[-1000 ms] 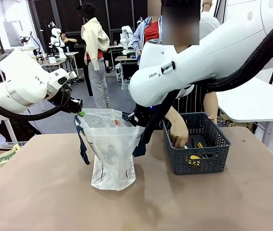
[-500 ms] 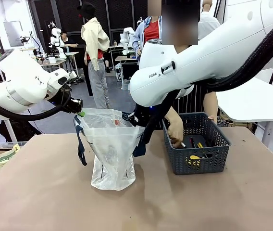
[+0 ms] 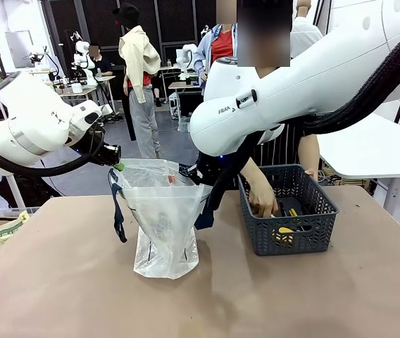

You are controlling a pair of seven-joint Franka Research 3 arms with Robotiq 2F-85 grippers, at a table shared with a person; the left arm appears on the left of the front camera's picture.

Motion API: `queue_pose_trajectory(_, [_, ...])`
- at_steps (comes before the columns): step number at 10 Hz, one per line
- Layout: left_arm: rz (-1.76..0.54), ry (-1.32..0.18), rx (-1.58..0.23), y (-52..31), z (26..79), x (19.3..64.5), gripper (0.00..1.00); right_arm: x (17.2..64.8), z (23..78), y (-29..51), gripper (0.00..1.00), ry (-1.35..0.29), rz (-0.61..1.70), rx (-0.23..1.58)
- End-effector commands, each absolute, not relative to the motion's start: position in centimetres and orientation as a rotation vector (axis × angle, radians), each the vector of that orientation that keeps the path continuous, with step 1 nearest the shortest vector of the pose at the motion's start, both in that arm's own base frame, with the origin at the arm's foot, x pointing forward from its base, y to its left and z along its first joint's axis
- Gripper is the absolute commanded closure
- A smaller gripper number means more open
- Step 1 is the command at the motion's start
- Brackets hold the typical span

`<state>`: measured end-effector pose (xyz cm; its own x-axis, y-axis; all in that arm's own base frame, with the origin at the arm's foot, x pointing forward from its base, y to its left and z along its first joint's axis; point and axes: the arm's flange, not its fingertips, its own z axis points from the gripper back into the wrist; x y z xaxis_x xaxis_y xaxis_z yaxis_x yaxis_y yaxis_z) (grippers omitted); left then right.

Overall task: Transfer purchased items from the store into the shopping bag.
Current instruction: Move the Reusable shopping bag to the right side of the table.

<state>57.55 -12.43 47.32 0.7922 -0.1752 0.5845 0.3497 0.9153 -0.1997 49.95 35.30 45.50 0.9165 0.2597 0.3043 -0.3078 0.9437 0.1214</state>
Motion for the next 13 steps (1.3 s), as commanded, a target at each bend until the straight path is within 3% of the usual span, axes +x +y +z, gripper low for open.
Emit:
queue_pose_trajectory(1, [-0.276,-0.597,-0.312,-12.07,47.48,57.19,1.0,49.73,45.49,34.87,1.0,-0.286,0.284,0.17])
queue_pose_trajectory(13, [-0.276,-0.597,-0.312,-12.07,47.48,57.19,1.0,49.73,45.49,34.87,1.0,-0.286,0.284,0.17])
